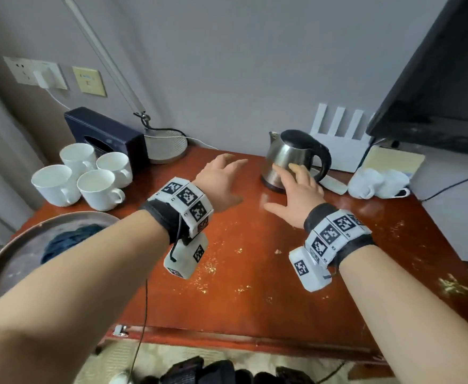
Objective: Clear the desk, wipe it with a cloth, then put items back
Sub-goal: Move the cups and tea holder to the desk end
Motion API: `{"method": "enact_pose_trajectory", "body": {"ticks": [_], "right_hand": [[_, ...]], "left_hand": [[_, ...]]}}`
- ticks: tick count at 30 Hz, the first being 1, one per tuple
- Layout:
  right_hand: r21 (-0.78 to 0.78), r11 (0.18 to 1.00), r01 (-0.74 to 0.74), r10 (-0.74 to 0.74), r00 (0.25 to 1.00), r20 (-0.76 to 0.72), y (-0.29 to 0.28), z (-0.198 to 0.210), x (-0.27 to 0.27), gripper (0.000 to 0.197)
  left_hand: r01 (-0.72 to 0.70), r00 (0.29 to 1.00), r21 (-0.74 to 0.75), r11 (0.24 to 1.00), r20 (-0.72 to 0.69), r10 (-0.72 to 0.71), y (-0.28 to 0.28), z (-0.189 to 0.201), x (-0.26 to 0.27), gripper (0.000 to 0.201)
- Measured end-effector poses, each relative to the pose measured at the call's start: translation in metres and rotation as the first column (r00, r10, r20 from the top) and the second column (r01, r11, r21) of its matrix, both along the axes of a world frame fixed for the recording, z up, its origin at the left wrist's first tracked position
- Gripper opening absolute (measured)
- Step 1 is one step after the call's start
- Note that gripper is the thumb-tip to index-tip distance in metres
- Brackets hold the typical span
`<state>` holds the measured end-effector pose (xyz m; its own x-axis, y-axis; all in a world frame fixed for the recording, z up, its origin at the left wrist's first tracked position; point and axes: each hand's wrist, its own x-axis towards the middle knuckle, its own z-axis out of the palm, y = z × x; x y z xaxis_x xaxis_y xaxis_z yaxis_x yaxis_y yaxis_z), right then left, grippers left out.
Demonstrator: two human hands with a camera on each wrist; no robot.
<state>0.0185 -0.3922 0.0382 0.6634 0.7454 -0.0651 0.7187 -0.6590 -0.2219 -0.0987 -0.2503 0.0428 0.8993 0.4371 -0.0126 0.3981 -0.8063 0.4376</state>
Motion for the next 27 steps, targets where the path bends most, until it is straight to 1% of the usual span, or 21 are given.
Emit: {"method": "enact_pose_trajectory", "body": {"ticks": [4,8,12,15,18,23,27], "right_hand": [[-0.051,0.999,0.016,-0.017,1.000,-0.018,-0.042,0.007,0.032,0.080],[-0.049,0.996,0.074,-0.077,0.996,-0.050,-0.067,0.009,0.065,0.080],[-0.077,0.982,0.170,-0.176,0.981,-0.083,-0.089,0.004,0.100,0.078],[-0.128,0.956,0.264,-0.276,0.957,-0.089,-0.106,-0.001,0.128,0.077],[-0.142,0.930,0.340,-0.355,0.930,-0.094,-0.122,-0.007,0.161,0.076],[-0.130,0.910,0.394,-0.409,0.904,-0.122,-0.149,-0.016,0.224,0.074],[-0.135,0.912,0.387,-0.404,0.905,-0.133,-0.170,-0.031,0.291,0.076]], "left_hand": [[0.035,0.999,-0.047,0.998,0.022,-0.034,-0.046,0.001,0.032,0.076],[0.086,0.996,-0.057,0.995,-0.026,-0.088,-0.062,0.000,0.071,0.077],[0.174,0.980,-0.091,0.980,-0.077,-0.181,-0.070,-0.005,0.114,0.077],[0.245,0.960,-0.112,0.963,-0.110,-0.258,-0.076,-0.004,0.148,0.075],[0.288,0.945,-0.126,0.949,-0.125,-0.303,-0.084,-0.007,0.181,0.075],[0.311,0.928,-0.138,0.940,-0.169,-0.332,-0.100,-0.013,0.239,0.077],[0.283,0.934,-0.151,0.947,-0.182,-0.308,-0.122,-0.026,0.295,0.077]]}}
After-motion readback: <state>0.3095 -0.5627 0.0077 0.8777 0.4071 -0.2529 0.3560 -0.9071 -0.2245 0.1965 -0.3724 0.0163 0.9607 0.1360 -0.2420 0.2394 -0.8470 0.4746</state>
